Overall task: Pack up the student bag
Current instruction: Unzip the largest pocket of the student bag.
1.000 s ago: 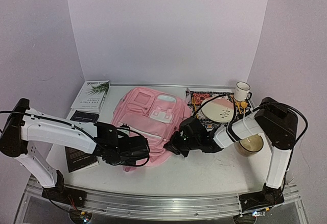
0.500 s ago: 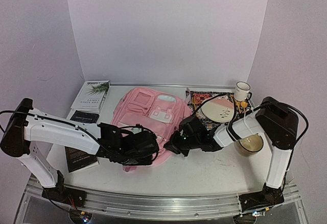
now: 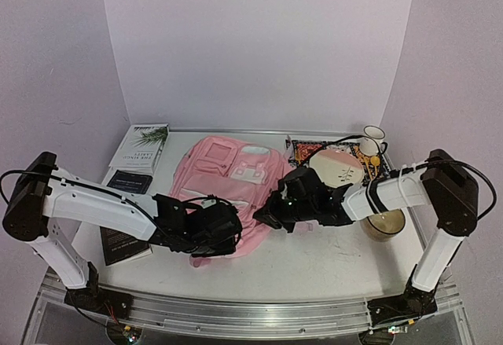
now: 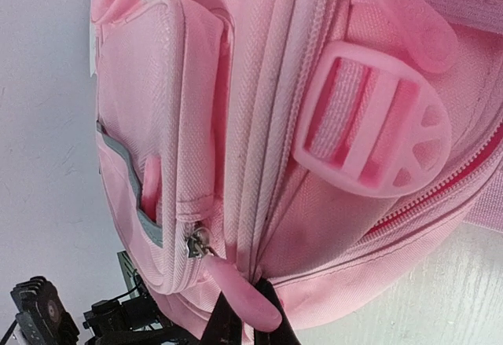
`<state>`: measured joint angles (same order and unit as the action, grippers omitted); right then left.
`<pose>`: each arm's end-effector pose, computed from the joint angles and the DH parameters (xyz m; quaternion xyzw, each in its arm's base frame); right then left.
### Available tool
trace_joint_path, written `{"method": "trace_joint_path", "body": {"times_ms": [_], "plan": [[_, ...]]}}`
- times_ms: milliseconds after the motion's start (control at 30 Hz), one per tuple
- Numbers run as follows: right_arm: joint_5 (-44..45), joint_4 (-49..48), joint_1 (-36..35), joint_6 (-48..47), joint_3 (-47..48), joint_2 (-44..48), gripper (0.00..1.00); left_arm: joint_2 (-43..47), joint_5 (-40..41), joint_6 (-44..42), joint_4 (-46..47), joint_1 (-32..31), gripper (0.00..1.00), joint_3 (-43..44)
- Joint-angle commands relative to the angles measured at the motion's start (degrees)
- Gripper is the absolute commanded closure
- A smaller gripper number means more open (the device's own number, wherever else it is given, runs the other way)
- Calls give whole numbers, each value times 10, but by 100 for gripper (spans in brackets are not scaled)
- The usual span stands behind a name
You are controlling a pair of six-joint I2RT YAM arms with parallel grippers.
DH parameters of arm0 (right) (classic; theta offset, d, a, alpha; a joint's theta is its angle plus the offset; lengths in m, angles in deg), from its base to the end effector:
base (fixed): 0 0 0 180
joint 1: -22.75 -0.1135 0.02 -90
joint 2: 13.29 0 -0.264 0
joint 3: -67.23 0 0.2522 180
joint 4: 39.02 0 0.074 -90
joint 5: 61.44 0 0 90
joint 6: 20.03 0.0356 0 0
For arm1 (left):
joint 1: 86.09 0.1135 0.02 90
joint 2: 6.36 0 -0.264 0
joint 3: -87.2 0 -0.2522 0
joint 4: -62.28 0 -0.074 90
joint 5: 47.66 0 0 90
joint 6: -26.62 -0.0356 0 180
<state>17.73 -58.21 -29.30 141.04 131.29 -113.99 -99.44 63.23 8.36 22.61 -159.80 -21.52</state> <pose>0.2255 0.3001 0.1897 0.0775 0.8008 0.5542 0.2136 0.1018 -0.3032 0.1892 -0.0283 0.9537 -0.1792 0.2397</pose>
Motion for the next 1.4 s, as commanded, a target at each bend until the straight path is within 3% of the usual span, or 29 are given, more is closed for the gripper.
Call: {"method": "trace_joint_path", "body": {"times_ms": [0,300,767,1367], "plan": [[-11,-14,-5,-18,21,30,100,3,-7,9,43,1,73,-1],[-19,-16,-12,-20,40,8,100,-40,27,5,44,-1,78,26],[-27,-14,-18,-33,51,18,100,-89,102,48,35,2,63,50],[-34,-14,-87,-48,70,35,100,-160,183,174,-6,15,74,33]]}}
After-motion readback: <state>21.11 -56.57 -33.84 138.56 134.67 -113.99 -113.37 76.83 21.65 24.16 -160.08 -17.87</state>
